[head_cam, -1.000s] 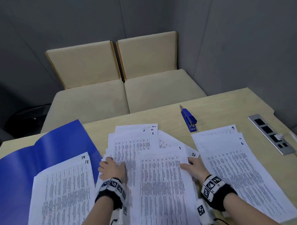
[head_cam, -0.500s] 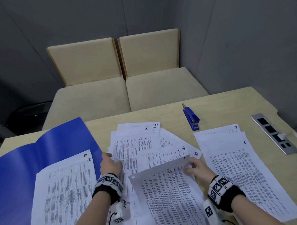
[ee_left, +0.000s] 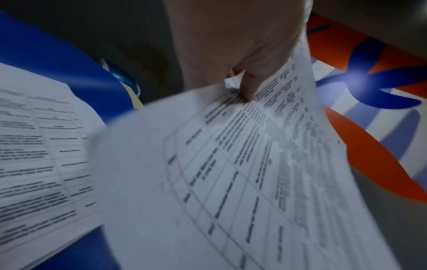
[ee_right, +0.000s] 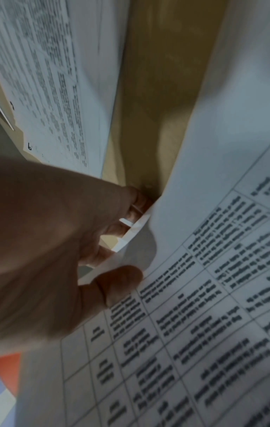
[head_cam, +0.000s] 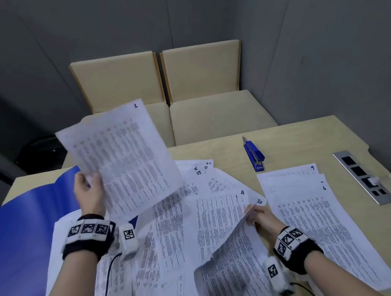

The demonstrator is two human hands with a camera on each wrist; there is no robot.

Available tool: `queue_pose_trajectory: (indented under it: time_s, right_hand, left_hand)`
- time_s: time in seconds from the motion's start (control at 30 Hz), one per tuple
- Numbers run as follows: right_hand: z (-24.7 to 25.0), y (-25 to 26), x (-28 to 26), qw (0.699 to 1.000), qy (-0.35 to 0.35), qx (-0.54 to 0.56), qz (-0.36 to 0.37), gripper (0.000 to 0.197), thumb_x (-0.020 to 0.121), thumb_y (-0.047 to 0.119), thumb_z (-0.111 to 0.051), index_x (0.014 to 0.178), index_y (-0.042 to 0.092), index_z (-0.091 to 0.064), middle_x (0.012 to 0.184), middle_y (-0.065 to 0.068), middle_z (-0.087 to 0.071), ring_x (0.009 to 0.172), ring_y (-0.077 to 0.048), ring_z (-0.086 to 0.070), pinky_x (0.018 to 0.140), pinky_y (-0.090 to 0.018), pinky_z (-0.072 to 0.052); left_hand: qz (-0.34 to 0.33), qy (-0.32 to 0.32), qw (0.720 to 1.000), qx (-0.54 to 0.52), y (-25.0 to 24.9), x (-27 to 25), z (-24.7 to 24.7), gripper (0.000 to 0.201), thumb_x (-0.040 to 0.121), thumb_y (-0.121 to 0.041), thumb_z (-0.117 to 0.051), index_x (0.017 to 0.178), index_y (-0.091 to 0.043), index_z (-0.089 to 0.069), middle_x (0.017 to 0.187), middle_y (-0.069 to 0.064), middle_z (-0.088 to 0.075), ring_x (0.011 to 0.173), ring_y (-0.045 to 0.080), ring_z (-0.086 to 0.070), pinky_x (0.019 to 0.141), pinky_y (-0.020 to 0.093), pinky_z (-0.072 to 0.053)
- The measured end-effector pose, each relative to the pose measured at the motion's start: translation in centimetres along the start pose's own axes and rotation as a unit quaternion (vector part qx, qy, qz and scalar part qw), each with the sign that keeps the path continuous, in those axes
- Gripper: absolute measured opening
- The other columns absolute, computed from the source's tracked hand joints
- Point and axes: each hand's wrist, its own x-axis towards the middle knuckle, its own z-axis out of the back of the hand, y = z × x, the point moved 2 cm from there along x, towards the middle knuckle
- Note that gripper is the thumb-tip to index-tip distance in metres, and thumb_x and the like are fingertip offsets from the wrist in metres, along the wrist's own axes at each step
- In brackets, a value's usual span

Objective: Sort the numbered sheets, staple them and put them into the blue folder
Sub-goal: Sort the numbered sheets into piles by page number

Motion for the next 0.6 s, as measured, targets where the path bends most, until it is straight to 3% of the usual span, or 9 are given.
queue_pose_trajectory:
  time_s: [0.13,0.2,0.23,0.3,0.4,0.5,0.53,0.57,0.6]
  right_hand:
    - [-0.2,0.4,-0.4,1.000,-0.005,0.015,-0.015,0.035,0.071,-0.023,-0.036,0.053,0.004,-0.050,0.060,-0.012,-0.050,0.063,-0.026,-0.052,0.064,-0.036,-0.041]
    - [-0.2,0.5,-0.4,0.999,-0.026,0.011,-0.016,0.032,0.073,-0.021,-0.040,0.057,0.005,-0.050,0.063,-0.011,-0.052,0.063,-0.025,-0.052,0.062,-0.035,-0.043]
    - [-0.4,0.8,-0.7,0.999,-0.036,0.006,-0.017,0.028,0.072,-0.018,-0.043,0.059,0.006,-0.049,0.063,-0.010,-0.051,0.063,-0.024,-0.051,0.062,-0.033,-0.042]
    - [-0.6,1.1,-0.9,0.999,-0.033,0.025,-0.017,0.018,0.064,-0.010,-0.048,0.059,0.007,-0.045,0.061,-0.008,-0.046,0.063,-0.022,-0.045,0.062,-0.031,-0.036]
    - [-0.3,0.6,0.0,0.998,-0.046,0.030,-0.039,0.012,0.066,-0.002,-0.054,0.069,0.007,-0.046,0.067,-0.012,-0.045,0.064,-0.027,-0.044,0.065,-0.035,-0.037]
    - [0.6,-1.7,2.8,0.997,-0.041,0.038,-0.053,0.039,0.051,0.014,-0.063,0.077,0.017,-0.035,0.084,-0.006,-0.035,0.077,-0.025,-0.029,0.073,-0.036,-0.025]
    - [0.3,-1.2,2.3,0.996,-0.055,0.036,-0.062,0.036,0.054,0.013,-0.063,0.074,0.018,-0.033,0.081,-0.004,-0.035,0.076,-0.023,-0.028,0.073,-0.035,-0.026]
    - [-0.6,0.4,0.8,0.994,-0.071,0.034,-0.075,0.032,0.062,0.011,-0.062,0.069,0.017,-0.031,0.073,-0.004,-0.033,0.071,-0.021,-0.029,0.070,-0.033,-0.027]
    - [-1.2,1.7,-0.7,0.992,-0.089,0.033,-0.085,0.030,0.072,0.008,-0.058,0.064,0.016,-0.031,0.064,-0.003,-0.035,0.065,-0.019,-0.030,0.066,-0.030,-0.028]
  left_hand:
    - [0.006,0.161,0.987,-0.001,-0.1,-4.2,-3.1,0.018,0.095,-0.016,-0.054,0.081,-0.028,-0.052,0.085,0.008,-0.054,0.075,0.020,-0.049,0.067,0.036,-0.041]
    - [0.060,0.225,0.973,0.003,1.5,-7.6,-4.9,0.009,0.096,-0.016,-0.053,0.104,-0.014,-0.057,0.102,0.006,-0.059,0.086,0.024,-0.056,0.076,0.030,-0.047]
    - [0.093,0.247,0.964,0.020,2.4,-9.4,-5.7,0.025,0.096,-0.019,-0.053,0.117,-0.005,-0.053,0.113,0.004,-0.056,0.094,0.021,-0.056,0.081,0.025,-0.047]
    - [0.148,0.298,0.941,0.055,4.2,-12.9,-6.9,0.045,0.094,-0.029,-0.054,0.129,-0.001,-0.045,0.128,0.002,-0.051,0.111,0.022,-0.054,0.093,0.032,-0.045]
    - [0.197,0.324,0.922,0.075,6.0,-16.4,-7.9,0.013,0.097,-0.015,-0.050,0.106,-0.006,-0.052,0.111,0.009,-0.063,0.095,0.024,-0.063,0.082,0.037,-0.050]
    - [0.257,0.321,0.911,0.037,6.4,-17.9,-8.5,0.009,0.097,-0.010,-0.047,0.092,-0.017,-0.049,0.100,0.012,-0.058,0.078,0.017,-0.057,0.076,0.033,-0.046]
    - [0.294,0.326,0.898,0.018,6.5,-18.2,-8.7,0.010,0.098,-0.011,-0.047,0.096,-0.021,-0.049,0.105,0.010,-0.057,0.085,0.017,-0.057,0.081,0.034,-0.046]
    - [0.331,0.328,0.885,-0.001,6.7,-18.3,-8.8,0.015,0.098,-0.012,-0.047,0.112,-0.018,-0.048,0.120,0.009,-0.054,0.101,0.020,-0.057,0.091,0.036,-0.045]
    - [0.359,0.327,0.874,0.000,6.8,-18.3,-8.9,0.038,0.098,-0.015,-0.048,0.135,-0.011,-0.037,0.141,0.009,-0.043,0.123,0.024,-0.049,0.105,0.039,-0.039]
